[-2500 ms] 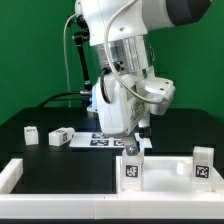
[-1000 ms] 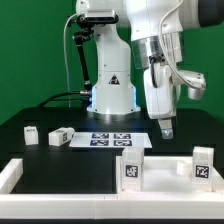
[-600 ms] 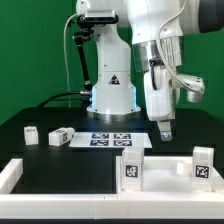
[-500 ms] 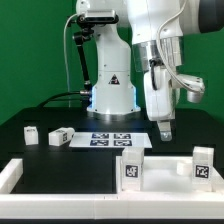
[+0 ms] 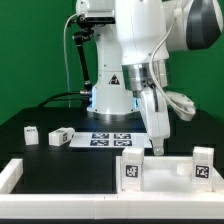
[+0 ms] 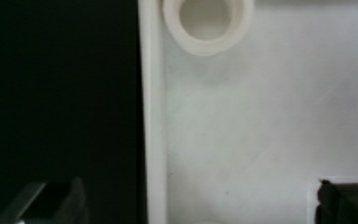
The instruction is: Assemble square table
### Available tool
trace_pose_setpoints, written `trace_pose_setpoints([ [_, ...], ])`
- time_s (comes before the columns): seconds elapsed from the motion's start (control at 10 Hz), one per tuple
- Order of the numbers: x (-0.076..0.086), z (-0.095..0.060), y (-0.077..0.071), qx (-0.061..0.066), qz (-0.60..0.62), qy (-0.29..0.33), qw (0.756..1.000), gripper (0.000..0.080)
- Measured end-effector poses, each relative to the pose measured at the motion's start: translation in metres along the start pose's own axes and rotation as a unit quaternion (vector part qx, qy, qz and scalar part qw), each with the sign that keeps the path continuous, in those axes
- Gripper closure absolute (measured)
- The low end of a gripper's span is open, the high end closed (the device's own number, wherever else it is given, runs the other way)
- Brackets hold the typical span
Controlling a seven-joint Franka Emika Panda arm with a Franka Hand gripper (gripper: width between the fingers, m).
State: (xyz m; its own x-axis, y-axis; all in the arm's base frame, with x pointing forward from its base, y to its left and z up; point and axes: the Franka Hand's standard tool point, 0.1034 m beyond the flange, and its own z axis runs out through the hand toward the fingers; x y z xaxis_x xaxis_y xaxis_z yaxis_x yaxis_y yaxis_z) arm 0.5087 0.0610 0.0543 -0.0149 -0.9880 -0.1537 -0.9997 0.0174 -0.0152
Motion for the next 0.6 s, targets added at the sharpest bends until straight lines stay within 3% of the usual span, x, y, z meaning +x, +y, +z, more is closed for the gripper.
trace_pose_setpoints([
  [0.4,-0.001,0.0,-0.001,0.0,-0.001,0.0,1.0,0.015],
  [0.6,-0.003,0.017,0.01,-0.007,-0.007,0.012,1.0,0.015],
])
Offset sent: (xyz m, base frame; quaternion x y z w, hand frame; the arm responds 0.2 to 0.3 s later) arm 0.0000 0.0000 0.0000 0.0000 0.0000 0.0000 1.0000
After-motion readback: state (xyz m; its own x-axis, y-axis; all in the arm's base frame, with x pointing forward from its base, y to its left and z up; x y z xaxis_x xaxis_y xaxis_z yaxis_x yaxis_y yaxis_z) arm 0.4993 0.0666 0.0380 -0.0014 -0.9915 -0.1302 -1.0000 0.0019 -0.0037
